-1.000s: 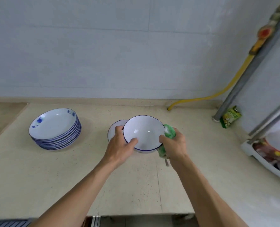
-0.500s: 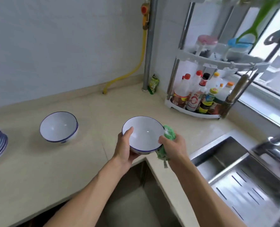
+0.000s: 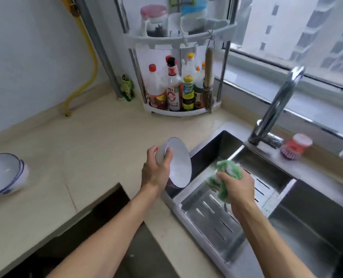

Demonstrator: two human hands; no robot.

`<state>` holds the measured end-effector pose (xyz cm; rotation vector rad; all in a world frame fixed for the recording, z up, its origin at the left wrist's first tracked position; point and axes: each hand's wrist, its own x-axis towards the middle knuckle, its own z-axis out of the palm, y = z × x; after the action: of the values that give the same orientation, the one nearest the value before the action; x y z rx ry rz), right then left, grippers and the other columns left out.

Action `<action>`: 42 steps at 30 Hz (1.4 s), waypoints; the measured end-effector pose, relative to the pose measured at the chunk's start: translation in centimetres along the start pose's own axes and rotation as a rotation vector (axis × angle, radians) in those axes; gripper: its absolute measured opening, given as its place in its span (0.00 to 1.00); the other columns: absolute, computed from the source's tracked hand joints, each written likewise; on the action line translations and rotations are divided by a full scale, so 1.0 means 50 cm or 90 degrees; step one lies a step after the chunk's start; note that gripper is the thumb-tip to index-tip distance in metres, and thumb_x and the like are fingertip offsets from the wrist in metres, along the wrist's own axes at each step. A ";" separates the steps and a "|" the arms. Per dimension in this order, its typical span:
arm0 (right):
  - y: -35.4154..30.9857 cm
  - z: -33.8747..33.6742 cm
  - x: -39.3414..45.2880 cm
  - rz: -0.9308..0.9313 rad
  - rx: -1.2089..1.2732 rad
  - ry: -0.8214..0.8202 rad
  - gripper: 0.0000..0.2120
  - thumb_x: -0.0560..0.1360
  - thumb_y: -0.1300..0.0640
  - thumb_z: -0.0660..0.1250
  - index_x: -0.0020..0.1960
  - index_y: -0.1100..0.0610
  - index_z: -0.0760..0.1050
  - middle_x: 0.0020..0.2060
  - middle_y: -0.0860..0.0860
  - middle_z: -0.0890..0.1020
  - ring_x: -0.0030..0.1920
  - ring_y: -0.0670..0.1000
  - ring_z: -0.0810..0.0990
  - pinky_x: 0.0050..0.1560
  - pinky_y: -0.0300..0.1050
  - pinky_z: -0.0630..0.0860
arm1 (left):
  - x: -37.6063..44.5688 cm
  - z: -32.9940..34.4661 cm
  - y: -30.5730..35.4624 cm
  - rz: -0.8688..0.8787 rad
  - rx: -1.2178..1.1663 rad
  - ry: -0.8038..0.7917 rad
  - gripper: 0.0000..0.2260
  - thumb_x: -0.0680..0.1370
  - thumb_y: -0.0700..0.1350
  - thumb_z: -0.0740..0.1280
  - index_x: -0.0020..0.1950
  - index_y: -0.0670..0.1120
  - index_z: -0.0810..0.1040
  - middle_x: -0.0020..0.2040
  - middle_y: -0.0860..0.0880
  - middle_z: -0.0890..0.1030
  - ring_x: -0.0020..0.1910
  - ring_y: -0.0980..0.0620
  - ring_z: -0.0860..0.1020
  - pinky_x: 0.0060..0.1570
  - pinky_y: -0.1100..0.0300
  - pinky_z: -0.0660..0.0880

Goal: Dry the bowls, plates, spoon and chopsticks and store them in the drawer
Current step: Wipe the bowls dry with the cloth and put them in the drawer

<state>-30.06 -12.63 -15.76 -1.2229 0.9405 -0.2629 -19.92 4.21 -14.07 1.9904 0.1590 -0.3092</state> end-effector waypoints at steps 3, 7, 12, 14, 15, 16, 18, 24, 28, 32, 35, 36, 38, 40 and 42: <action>-0.001 -0.044 0.027 0.008 -0.002 0.017 0.10 0.71 0.72 0.70 0.42 0.58 0.80 0.34 0.55 0.83 0.34 0.55 0.86 0.37 0.50 0.82 | -0.003 0.046 0.008 0.112 0.218 -0.027 0.30 0.75 0.69 0.63 0.72 0.56 0.65 0.56 0.47 0.75 0.59 0.43 0.73 0.56 0.50 0.76; -0.008 -0.061 0.037 0.024 0.034 -0.010 0.10 0.70 0.75 0.69 0.44 0.62 0.81 0.41 0.63 0.84 0.40 0.63 0.86 0.45 0.60 0.83 | -0.003 0.071 0.016 0.180 0.357 -0.040 0.31 0.76 0.68 0.62 0.74 0.55 0.62 0.55 0.43 0.77 0.57 0.45 0.71 0.52 0.55 0.72; -0.036 -0.064 0.041 0.043 0.127 -0.043 0.14 0.72 0.80 0.62 0.48 0.66 0.79 0.38 0.58 0.82 0.31 0.49 0.84 0.28 0.40 0.79 | 0.009 0.083 0.026 0.160 0.390 -0.062 0.31 0.74 0.72 0.60 0.73 0.60 0.61 0.57 0.45 0.75 0.51 0.47 0.70 0.47 0.57 0.72; -0.034 -0.061 0.046 0.022 0.088 -0.042 0.14 0.72 0.78 0.63 0.50 0.65 0.79 0.38 0.58 0.83 0.32 0.49 0.83 0.29 0.43 0.80 | 0.011 0.083 0.031 0.148 0.385 -0.064 0.31 0.74 0.72 0.60 0.73 0.60 0.62 0.57 0.45 0.75 0.50 0.46 0.71 0.47 0.57 0.71; -0.032 -0.060 0.048 0.005 0.065 -0.041 0.14 0.72 0.77 0.63 0.50 0.63 0.80 0.39 0.58 0.83 0.32 0.50 0.83 0.30 0.45 0.80 | 0.012 0.081 0.033 0.139 0.379 -0.069 0.30 0.74 0.71 0.60 0.73 0.60 0.63 0.57 0.45 0.75 0.51 0.46 0.71 0.48 0.58 0.71; -0.028 -0.057 0.049 -0.006 0.049 -0.044 0.15 0.72 0.77 0.63 0.50 0.61 0.80 0.38 0.58 0.83 0.32 0.49 0.83 0.29 0.45 0.80 | 0.014 0.081 0.034 0.134 0.369 -0.074 0.30 0.74 0.71 0.59 0.73 0.59 0.63 0.58 0.46 0.76 0.52 0.46 0.72 0.48 0.57 0.72; -0.024 -0.051 0.045 -0.024 0.024 -0.054 0.16 0.72 0.76 0.63 0.51 0.60 0.79 0.37 0.55 0.82 0.29 0.45 0.81 0.28 0.42 0.77 | 0.017 0.078 0.036 0.122 0.326 -0.086 0.30 0.75 0.71 0.59 0.72 0.57 0.65 0.59 0.47 0.76 0.55 0.45 0.74 0.51 0.54 0.75; -0.032 0.008 -0.002 -0.082 -0.011 -0.220 0.24 0.69 0.77 0.64 0.57 0.55 0.77 0.43 0.59 0.84 0.32 0.49 0.81 0.26 0.41 0.75 | 0.016 0.072 0.041 0.016 0.135 -0.137 0.38 0.70 0.78 0.57 0.72 0.57 0.69 0.66 0.54 0.75 0.62 0.50 0.74 0.63 0.53 0.71; -0.020 0.065 -0.037 -0.258 -0.340 -0.499 0.31 0.67 0.65 0.66 0.69 0.51 0.68 0.54 0.50 0.76 0.49 0.52 0.80 0.49 0.48 0.79 | 0.015 0.067 0.053 -0.031 0.008 -0.168 0.35 0.65 0.79 0.60 0.62 0.58 0.78 0.58 0.52 0.83 0.57 0.49 0.81 0.62 0.44 0.77; -0.014 0.032 0.023 -0.591 -0.972 -0.472 0.39 0.74 0.60 0.67 0.80 0.51 0.54 0.73 0.55 0.65 0.76 0.55 0.63 0.77 0.64 0.37 | 0.024 0.029 0.070 -0.038 -0.020 -0.206 0.24 0.78 0.69 0.59 0.62 0.55 0.78 0.54 0.48 0.83 0.50 0.47 0.83 0.41 0.56 0.79; -0.025 0.042 0.022 -0.568 -0.937 -0.483 0.35 0.76 0.61 0.64 0.79 0.49 0.56 0.76 0.55 0.62 0.78 0.55 0.57 0.75 0.58 0.32 | 0.015 0.033 0.070 -0.006 -0.026 -0.160 0.21 0.79 0.67 0.58 0.59 0.54 0.78 0.54 0.47 0.82 0.50 0.47 0.83 0.45 0.51 0.81; -0.029 0.054 0.007 -0.502 -0.849 -0.521 0.33 0.76 0.59 0.63 0.79 0.48 0.57 0.76 0.55 0.62 0.78 0.55 0.56 0.76 0.56 0.34 | 0.015 0.039 0.070 -0.011 -0.045 -0.135 0.19 0.79 0.67 0.58 0.55 0.55 0.79 0.54 0.47 0.82 0.52 0.46 0.82 0.52 0.47 0.81; -0.028 0.068 -0.020 -0.422 -0.687 -0.586 0.34 0.73 0.57 0.58 0.78 0.46 0.59 0.76 0.54 0.64 0.77 0.55 0.57 0.78 0.57 0.37 | 0.014 0.039 0.066 -0.018 -0.065 -0.115 0.19 0.78 0.68 0.59 0.54 0.56 0.79 0.55 0.48 0.82 0.55 0.47 0.81 0.59 0.43 0.78; -0.023 0.057 -0.016 -0.472 -0.748 -0.595 0.39 0.72 0.59 0.61 0.80 0.42 0.53 0.78 0.53 0.62 0.79 0.55 0.56 0.77 0.63 0.34 | 0.012 0.028 0.067 -0.037 -0.064 -0.164 0.21 0.78 0.68 0.59 0.58 0.56 0.80 0.57 0.49 0.83 0.55 0.47 0.82 0.55 0.47 0.80; -0.015 0.033 0.023 -0.578 -0.910 -0.532 0.42 0.74 0.62 0.64 0.80 0.40 0.50 0.80 0.50 0.59 0.80 0.53 0.55 0.73 0.67 0.29 | 0.012 0.016 0.064 -0.057 -0.046 -0.202 0.22 0.79 0.68 0.58 0.60 0.56 0.79 0.54 0.47 0.84 0.49 0.47 0.84 0.42 0.54 0.81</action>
<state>-27.91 -12.51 -15.56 -2.7222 -0.4173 0.3151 -18.68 2.11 -11.77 1.8392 0.0553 -0.6620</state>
